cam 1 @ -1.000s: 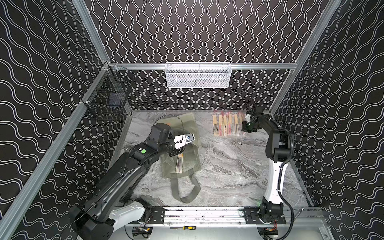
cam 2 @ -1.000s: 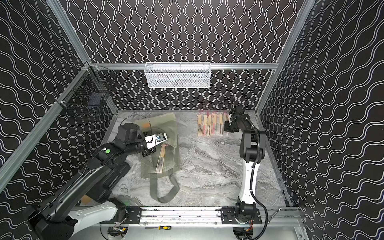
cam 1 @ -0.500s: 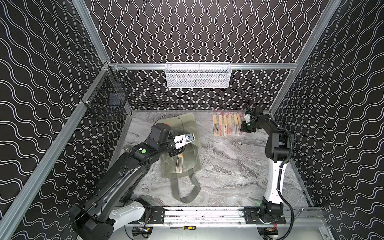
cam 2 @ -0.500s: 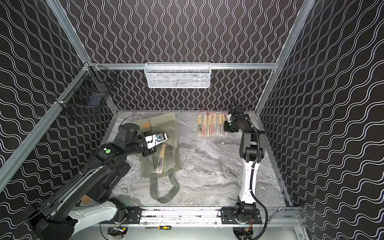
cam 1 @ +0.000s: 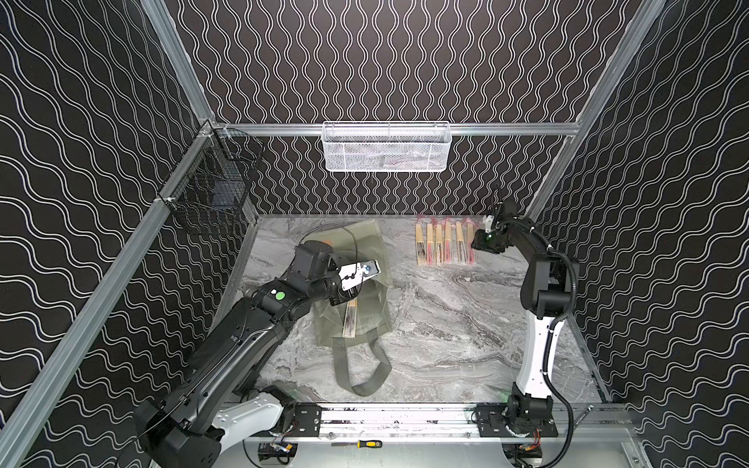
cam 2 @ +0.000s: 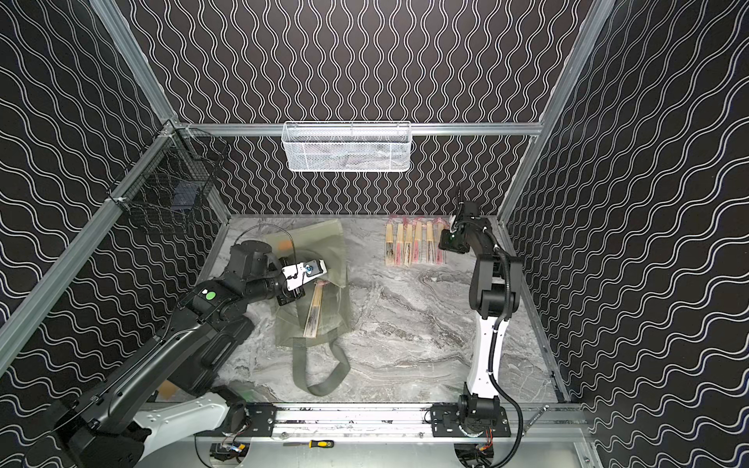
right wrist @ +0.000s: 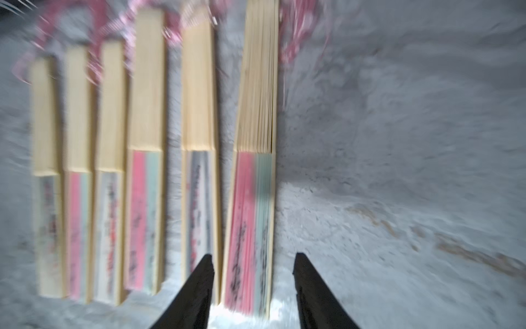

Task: Take out the folding fans from the tote bags
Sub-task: Place the folding fan at the center of the board, then pick up the folding fan from the canvas bag.

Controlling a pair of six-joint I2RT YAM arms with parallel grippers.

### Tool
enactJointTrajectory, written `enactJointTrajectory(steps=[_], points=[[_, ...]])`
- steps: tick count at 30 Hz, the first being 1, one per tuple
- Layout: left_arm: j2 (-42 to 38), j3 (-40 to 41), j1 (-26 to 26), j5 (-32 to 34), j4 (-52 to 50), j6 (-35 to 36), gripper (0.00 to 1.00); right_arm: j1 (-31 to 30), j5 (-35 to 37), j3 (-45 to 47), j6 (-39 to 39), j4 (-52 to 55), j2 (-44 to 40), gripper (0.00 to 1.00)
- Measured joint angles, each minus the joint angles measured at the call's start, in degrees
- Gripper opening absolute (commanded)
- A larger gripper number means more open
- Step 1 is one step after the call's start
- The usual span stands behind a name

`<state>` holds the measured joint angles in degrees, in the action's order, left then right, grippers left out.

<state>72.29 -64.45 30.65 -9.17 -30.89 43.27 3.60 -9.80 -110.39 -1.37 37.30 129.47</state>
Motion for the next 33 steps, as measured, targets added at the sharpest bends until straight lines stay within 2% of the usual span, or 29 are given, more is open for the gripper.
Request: enactJointTrajectory(steps=[3, 6, 12, 16, 18, 23, 33], points=[[0.26, -0.02, 0.00, -0.15, 0.00, 0.00, 0.00, -0.02, -0.61, 2.32, -3.02, -0.87, -4.90, 0.47], [0.46, -0.15, 0.00, -0.39, -0.04, 0.00, 0.00, -0.17, -3.04, 10.19, -7.78, -4.70, -13.05, 0.46], [0.66, -0.44, 0.11, -0.61, -0.11, -0.02, 0.00, -3.45, -8.74, 35.17, -19.47, -20.28, -33.70, 0.46], [-0.22, -0.26, 0.11, -0.17, -0.15, -0.02, 0.00, -8.57, -9.33, 53.29, -26.58, -33.20, -45.68, 0.46], [-0.33, -0.26, 0.11, -0.15, -0.15, -0.02, 0.00, -11.93, -8.76, 58.88, -28.61, -35.98, -49.05, 0.46], [-0.11, -0.13, 0.09, -0.24, -0.07, -0.02, 0.00, -20.98, -6.60, 65.42, -30.18, -39.89, -55.21, 0.46], [0.02, -0.09, -0.48, -1.16, 0.24, -0.28, 0.00, -33.00, -4.04, 72.98, -35.65, -40.59, -64.89, 0.43]])
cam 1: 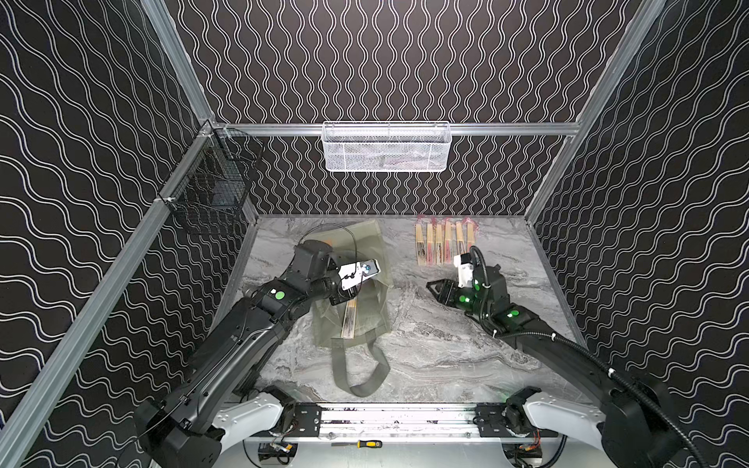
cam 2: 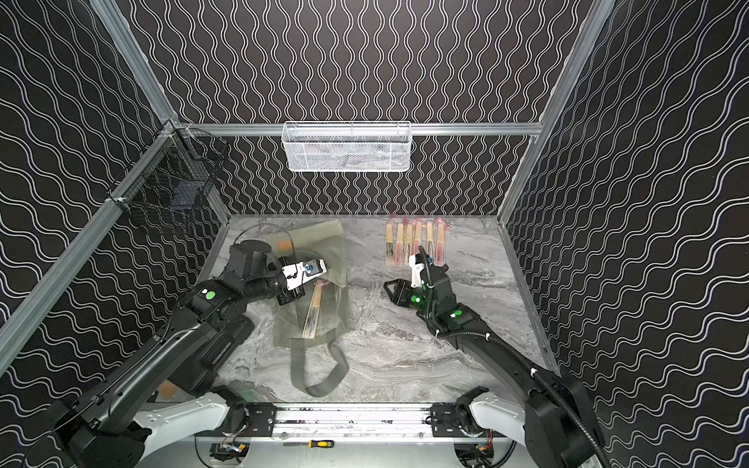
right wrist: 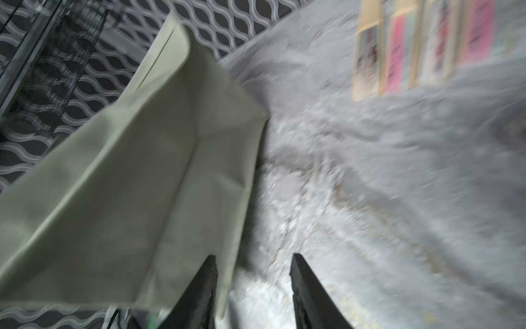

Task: Take out the folding fans from the tote bags
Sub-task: Pick up the folding fan from the canvas bag.

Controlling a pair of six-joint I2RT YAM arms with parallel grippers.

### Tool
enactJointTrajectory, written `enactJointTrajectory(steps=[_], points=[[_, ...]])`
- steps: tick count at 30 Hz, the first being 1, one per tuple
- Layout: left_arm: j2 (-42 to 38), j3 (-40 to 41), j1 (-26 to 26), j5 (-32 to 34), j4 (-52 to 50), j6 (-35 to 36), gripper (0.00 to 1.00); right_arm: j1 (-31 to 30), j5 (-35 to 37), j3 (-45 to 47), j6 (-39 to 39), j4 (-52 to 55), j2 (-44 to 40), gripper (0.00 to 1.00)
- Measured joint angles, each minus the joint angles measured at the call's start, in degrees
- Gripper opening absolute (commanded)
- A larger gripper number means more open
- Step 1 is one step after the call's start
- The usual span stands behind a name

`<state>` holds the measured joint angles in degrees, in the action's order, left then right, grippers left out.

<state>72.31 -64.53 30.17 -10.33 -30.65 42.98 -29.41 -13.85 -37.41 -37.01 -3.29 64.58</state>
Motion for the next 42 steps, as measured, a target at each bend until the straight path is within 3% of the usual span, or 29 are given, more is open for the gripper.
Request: enactJointTrajectory(steps=[13, 29, 42], points=[[-0.44, 0.17, -0.98, -0.74, 0.17, -0.63, 0.00, -14.43, 3.08, 1.88, -11.10, 0.09, -4.87, 0.41], [0.11, -0.02, -1.07, -0.72, 0.11, -0.66, 0.00, -31.80, 16.15, 0.00, -18.10, -3.69, -4.42, 0.42], [0.28, -0.39, -1.07, -0.79, 0.09, -2.10, 0.00, -47.58, 31.67, -5.05, -15.32, -5.97, 7.63, 0.38]])
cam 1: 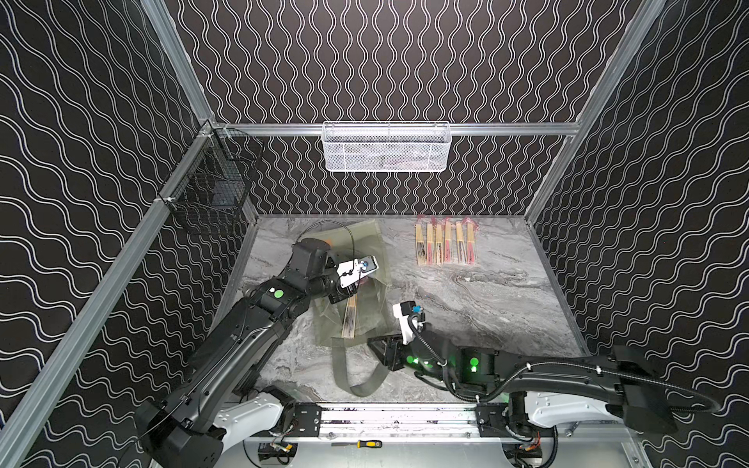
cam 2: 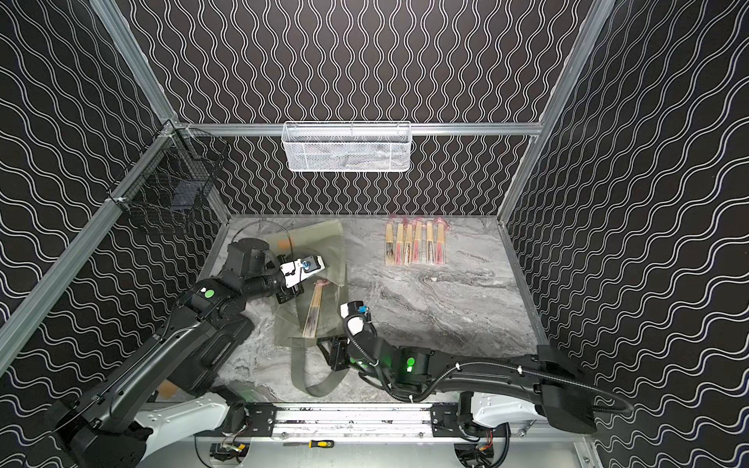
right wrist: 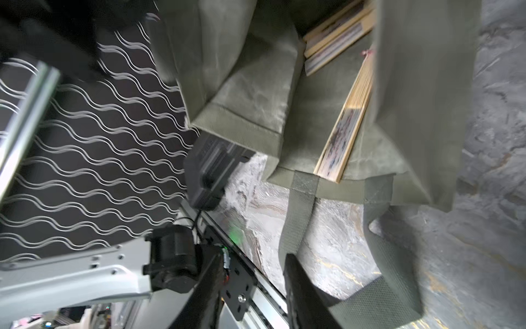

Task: Take out the folding fans from the tote bags
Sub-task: Pick up the folding fan from the canvas bag.

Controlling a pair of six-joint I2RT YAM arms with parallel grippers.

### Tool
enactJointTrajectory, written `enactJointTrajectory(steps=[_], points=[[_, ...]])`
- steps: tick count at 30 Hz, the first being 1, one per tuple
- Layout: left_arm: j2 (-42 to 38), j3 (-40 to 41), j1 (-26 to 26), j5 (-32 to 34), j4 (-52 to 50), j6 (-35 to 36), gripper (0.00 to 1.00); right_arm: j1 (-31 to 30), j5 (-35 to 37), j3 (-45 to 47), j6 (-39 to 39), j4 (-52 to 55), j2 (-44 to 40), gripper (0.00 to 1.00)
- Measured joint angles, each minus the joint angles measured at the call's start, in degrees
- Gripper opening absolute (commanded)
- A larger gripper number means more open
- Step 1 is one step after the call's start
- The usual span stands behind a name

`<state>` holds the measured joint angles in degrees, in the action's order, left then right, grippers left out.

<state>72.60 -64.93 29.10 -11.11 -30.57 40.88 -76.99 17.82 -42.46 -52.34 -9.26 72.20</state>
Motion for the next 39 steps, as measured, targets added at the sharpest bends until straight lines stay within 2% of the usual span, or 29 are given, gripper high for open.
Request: enactJointTrajectory(steps=[7, 12, 19, 29, 34, 39], points=[[0.02, -0.13, -0.02, 0.02, 0.00, -0.04, 0.00, -1.09, 4.17, -3.13, 4.09, -1.44, 9.14, 0.36], [0.02, -0.42, -0.07, 0.26, -0.04, -0.22, 0.00, 0.46, 7.19, -5.03, 7.80, -2.60, 14.95, 0.37], [0.02, -0.42, -0.07, 0.42, 0.00, -0.22, 0.00, 8.55, 5.16, -7.23, 12.31, -3.82, 20.48, 0.36], [-0.02, -0.42, 0.11, 0.44, 0.09, -0.22, 0.00, 20.52, -0.85, -8.59, 17.57, -5.57, 22.80, 0.36], [-0.09, -0.42, 0.11, 0.42, 0.07, -0.24, 0.00, 20.20, -4.68, -9.07, 18.25, -5.55, 22.97, 0.42], [-0.02, -0.42, 0.22, 0.33, 0.04, -0.37, 0.00, 16.96, -4.94, -9.07, 17.86, -5.66, 24.02, 0.44]])
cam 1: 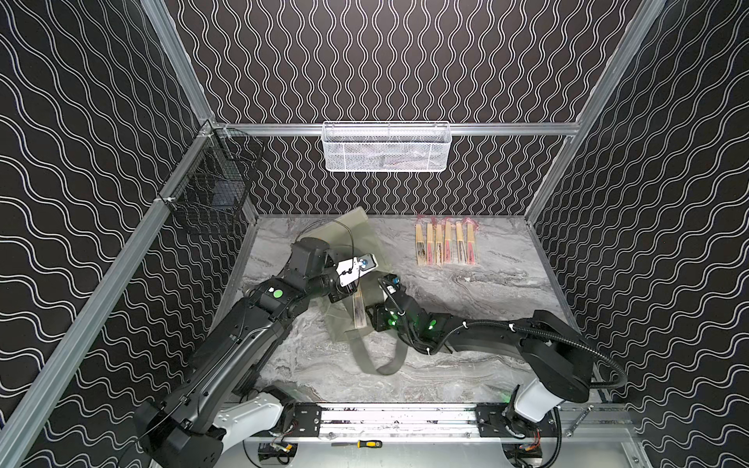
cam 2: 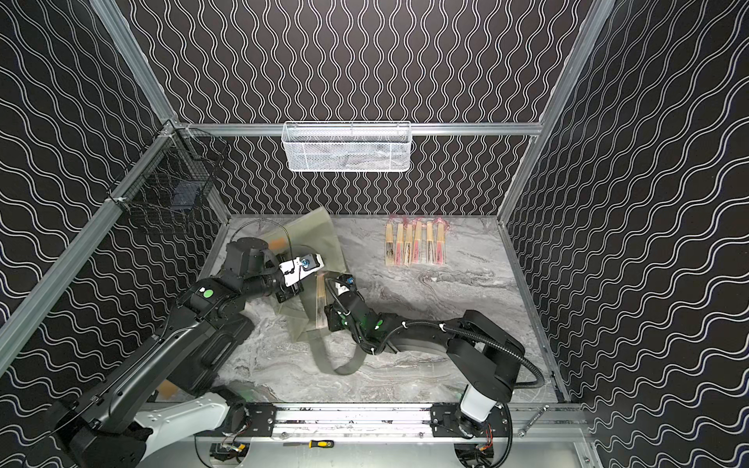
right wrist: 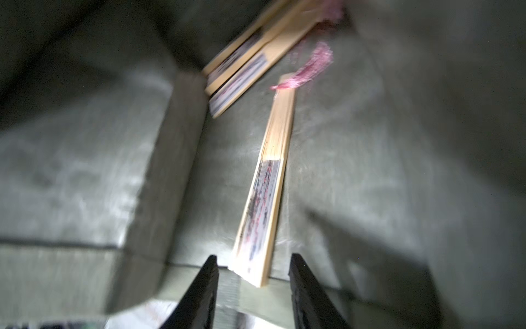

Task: Take out the folding fans from the tote bags
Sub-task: Pick up the folding fan from the canvas bag.

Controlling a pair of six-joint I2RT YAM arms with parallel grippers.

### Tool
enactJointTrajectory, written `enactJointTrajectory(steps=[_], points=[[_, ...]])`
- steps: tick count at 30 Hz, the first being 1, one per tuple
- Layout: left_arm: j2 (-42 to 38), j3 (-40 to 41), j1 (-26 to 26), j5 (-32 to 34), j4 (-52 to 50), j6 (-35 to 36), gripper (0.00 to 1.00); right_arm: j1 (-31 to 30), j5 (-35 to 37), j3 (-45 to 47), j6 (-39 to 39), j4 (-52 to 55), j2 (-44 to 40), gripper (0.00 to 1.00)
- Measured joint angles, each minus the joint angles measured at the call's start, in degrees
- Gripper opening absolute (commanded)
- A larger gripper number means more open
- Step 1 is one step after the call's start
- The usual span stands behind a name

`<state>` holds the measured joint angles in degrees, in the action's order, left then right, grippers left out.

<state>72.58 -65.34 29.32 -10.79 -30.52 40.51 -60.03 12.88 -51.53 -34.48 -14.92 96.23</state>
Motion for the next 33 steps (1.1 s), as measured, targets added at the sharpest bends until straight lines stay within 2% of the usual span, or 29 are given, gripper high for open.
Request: enactJointTrajectory(steps=[6, 15, 23, 29, 33], points=[[0.37, 0.00, 0.33, -0.13, -0.04, -0.04, 0.00, -4.92, 5.84, -0.39, 1.44, -0.02, 3.04, 0.46], [1.11, -0.37, 0.37, -0.13, -0.09, -0.28, 0.00, -12.00, 14.69, -0.02, 13.81, -3.56, 4.76, 0.48], [1.11, -0.55, 0.37, -0.13, -0.15, -1.25, 0.00, -11.72, 16.31, -4.20, 15.61, -2.51, 9.03, 0.49], [1.25, -1.07, 0.37, 0.17, -0.37, -1.55, 0.00, -8.48, 13.60, -4.42, 12.24, -2.60, 11.04, 0.47], [1.25, -1.07, 0.37, 0.17, -0.39, -1.57, 0.00, -7.50, 11.45, -5.25, 10.49, -2.60, 12.44, 0.50]])
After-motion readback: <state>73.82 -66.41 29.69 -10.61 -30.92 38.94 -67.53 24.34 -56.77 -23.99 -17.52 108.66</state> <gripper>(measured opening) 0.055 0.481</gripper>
